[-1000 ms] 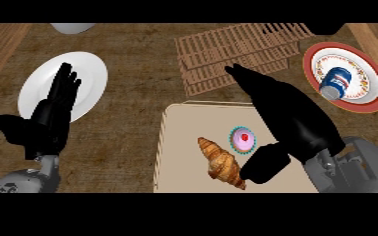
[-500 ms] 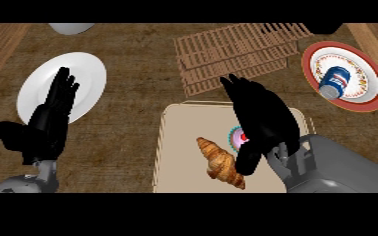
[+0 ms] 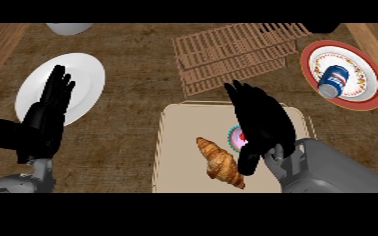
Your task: Pick the cupcake from the tray and place it in the tiered shelf
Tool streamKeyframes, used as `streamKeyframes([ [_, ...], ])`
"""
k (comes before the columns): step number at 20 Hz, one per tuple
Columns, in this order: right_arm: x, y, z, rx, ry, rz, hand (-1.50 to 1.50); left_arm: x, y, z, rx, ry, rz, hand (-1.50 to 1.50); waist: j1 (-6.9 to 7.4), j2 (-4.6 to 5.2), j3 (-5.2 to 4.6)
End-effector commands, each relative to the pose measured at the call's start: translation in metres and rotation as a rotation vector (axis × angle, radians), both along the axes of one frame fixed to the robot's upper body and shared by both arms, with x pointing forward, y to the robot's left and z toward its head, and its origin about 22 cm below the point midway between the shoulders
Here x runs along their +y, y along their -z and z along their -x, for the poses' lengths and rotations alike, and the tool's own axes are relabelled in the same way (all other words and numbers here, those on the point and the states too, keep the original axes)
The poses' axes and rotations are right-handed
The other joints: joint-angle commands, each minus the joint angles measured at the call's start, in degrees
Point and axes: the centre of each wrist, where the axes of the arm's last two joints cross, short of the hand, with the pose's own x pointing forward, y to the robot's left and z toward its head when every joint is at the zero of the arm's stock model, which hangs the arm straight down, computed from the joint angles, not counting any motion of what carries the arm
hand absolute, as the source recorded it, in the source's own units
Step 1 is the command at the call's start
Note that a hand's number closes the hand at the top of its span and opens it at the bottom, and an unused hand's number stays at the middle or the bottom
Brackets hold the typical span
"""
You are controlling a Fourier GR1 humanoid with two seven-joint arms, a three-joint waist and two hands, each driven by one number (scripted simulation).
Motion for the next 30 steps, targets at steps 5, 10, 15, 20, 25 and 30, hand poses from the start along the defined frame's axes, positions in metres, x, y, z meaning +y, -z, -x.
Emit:
streamKeyframes([
  [5,0.002,0.029,0.005,0.051,0.115,0.112,-1.50,-0.010,0.008,0.001,0.005,0.008,0.000,0.00,-0.04,0.07,0.03],
  [10,-0.009,0.017,-0.001,0.045,0.112,0.085,-1.50,0.008,0.007,0.012,0.000,0.003,0.004,0.00,0.19,0.06,0.02],
  [15,-0.007,0.058,0.003,0.033,0.096,0.068,-1.50,-0.029,-0.002,-0.003,-0.015,0.000,0.011,0.00,0.09,0.14,0.06],
  [20,-0.008,0.072,0.004,0.034,0.078,0.062,-1.50,-0.010,0.016,0.003,0.011,0.008,0.007,0.00,0.08,0.16,0.05],
  [25,-0.002,0.077,-0.017,0.071,0.108,0.041,-1.50,0.005,0.018,0.002,-0.001,0.005,0.018,0.00,0.18,0.19,0.04],
  [30,-0.010,0.105,-0.012,0.132,0.056,0.068,1.50,-0.004,0.019,-0.001,-0.014,0.009,-0.005,0.00,0.19,0.21,0.05],
])
